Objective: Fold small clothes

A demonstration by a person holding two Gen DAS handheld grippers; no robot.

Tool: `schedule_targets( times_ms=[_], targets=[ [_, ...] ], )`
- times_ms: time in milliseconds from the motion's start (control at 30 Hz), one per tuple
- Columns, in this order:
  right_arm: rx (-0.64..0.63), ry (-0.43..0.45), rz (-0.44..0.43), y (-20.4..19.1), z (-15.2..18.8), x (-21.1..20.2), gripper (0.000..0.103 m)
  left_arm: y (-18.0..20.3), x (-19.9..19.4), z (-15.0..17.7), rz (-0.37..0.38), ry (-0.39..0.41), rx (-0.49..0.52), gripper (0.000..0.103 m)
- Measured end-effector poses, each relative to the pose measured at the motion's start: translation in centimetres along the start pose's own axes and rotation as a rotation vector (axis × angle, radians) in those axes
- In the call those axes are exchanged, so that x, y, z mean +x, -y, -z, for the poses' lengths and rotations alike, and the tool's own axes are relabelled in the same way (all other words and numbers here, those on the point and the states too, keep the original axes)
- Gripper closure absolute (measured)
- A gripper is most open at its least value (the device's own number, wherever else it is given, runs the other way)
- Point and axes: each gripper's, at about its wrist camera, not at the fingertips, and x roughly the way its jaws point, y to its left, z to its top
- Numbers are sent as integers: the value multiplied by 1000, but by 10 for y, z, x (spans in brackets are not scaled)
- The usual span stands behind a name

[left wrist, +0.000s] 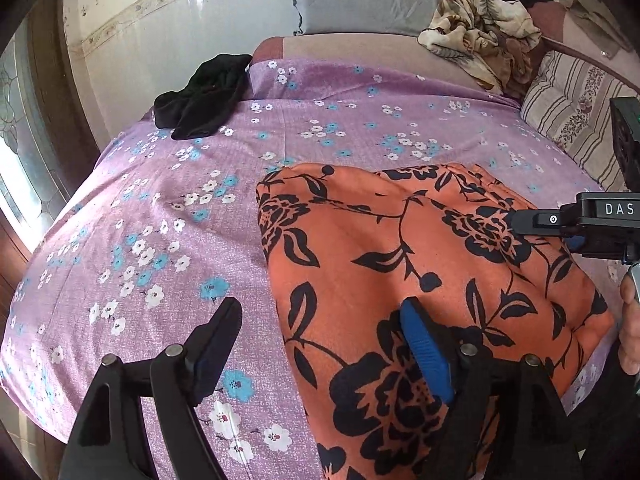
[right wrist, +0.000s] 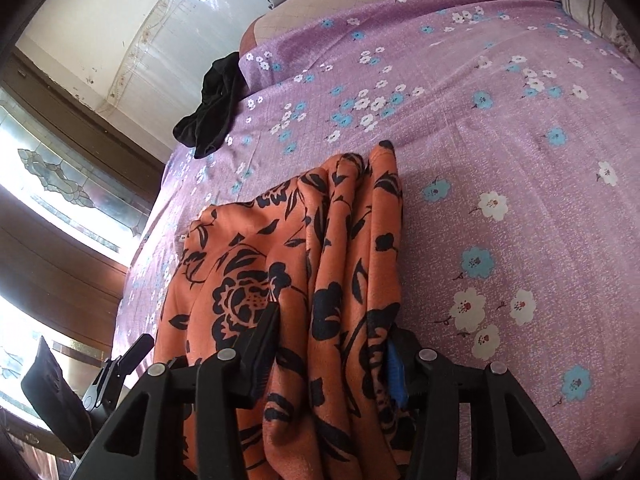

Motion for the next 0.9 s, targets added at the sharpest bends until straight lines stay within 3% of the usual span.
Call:
schedule_targets(
  times_ms=[200, 267, 367, 467, 533, 633, 700, 900],
  targets=[
    [-67, 202, 105, -11, -9, -28, 50, 2, 6, -4, -6, 3, 1, 21],
    [-92, 259, 71, -16, -12, -37, 50, 2, 9, -4, -9, 3, -3, 19],
    [-130, 310, -56, -28, -15, -45, 49, 1, 11, -4, -8, -1, -12, 18],
    [-146, 257, -171, -36, -16, -35, 49, 0, 14, -3, -12, -3, -14, 15],
    [-99, 136, -224, -34, -18, -11, 42, -1, 15, -2, -16, -6, -15, 14],
    [8, -64, -109, -10, -17, 38, 40, 0, 19, -1, -10, -15, -19, 12],
    [34, -33, -150, -5, -18, 35, 41, 0, 21, 0, -18, -12, -24, 9],
    [-16, -26, -130, -11, -16, 36, 40, -4, 22, 3, -8, -9, -50, 7]
  ],
)
